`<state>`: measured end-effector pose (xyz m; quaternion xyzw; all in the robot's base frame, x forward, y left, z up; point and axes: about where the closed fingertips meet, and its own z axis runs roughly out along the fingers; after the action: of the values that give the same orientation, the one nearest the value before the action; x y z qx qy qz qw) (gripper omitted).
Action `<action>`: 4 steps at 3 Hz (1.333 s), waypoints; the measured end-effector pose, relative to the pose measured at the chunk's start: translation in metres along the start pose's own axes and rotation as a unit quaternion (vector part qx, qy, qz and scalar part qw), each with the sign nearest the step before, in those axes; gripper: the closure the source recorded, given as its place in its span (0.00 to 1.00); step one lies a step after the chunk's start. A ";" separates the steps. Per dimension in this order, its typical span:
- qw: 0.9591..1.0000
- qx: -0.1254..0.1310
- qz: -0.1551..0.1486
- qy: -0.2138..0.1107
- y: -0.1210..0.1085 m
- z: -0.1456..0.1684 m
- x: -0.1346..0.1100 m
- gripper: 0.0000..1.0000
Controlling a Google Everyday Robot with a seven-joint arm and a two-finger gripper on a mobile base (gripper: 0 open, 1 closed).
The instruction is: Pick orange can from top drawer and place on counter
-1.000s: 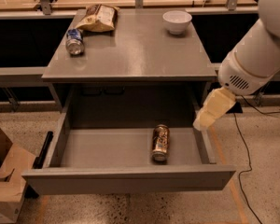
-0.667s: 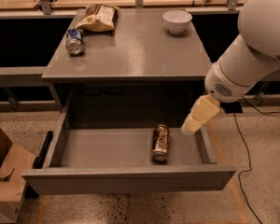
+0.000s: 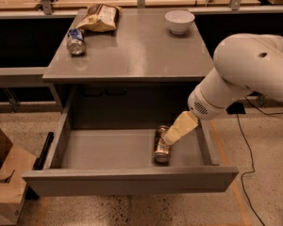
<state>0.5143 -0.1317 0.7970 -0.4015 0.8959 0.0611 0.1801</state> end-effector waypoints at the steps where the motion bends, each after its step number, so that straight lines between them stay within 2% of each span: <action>1: 0.999 -0.034 0.030 -0.010 0.003 0.036 -0.006 0.00; 2: 0.999 -0.033 0.035 0.002 0.001 0.032 0.004 0.00; 3: 0.997 -0.051 0.056 -0.005 0.006 0.062 0.000 0.00; 4: 0.994 -0.058 0.086 -0.019 -0.001 0.097 -0.007 0.00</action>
Offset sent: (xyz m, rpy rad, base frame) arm -0.0001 -0.0074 -0.0332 0.0379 0.0913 -0.0596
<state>0.5456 -0.1026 0.7097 -0.3317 0.9184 0.1360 0.1673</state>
